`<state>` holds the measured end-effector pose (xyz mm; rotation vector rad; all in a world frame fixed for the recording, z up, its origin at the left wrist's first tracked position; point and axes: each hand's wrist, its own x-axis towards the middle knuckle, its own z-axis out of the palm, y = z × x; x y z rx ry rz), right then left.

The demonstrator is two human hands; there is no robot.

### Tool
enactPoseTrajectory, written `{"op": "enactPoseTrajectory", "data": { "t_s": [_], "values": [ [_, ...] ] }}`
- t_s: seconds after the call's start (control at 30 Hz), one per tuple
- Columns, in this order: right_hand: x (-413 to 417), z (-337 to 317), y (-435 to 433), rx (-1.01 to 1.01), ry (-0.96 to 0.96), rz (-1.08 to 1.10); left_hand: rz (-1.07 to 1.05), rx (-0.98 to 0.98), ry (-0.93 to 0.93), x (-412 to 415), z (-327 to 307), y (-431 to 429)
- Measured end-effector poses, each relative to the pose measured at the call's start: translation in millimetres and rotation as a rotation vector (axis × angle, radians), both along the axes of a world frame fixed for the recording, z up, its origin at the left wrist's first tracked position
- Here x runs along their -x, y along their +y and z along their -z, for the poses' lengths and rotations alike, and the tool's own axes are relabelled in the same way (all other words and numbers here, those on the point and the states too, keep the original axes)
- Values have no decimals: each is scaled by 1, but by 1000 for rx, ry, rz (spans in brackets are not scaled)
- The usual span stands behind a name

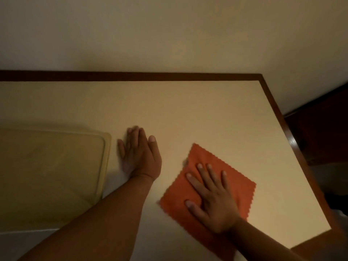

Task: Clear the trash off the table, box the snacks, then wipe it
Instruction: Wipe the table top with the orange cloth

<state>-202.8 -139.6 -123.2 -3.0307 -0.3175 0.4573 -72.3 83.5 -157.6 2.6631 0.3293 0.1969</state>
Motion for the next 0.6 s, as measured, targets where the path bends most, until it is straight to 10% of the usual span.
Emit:
{"op": "enactPoseTrajectory", "data": {
  "t_s": [0.3, 0.6],
  "values": [
    [-118, 9, 27, -15, -33, 280, 15, 29, 11, 2, 1, 3],
    [153, -4, 15, -83, 62, -17, 248, -20, 83, 49, -4, 22]
  ]
}}
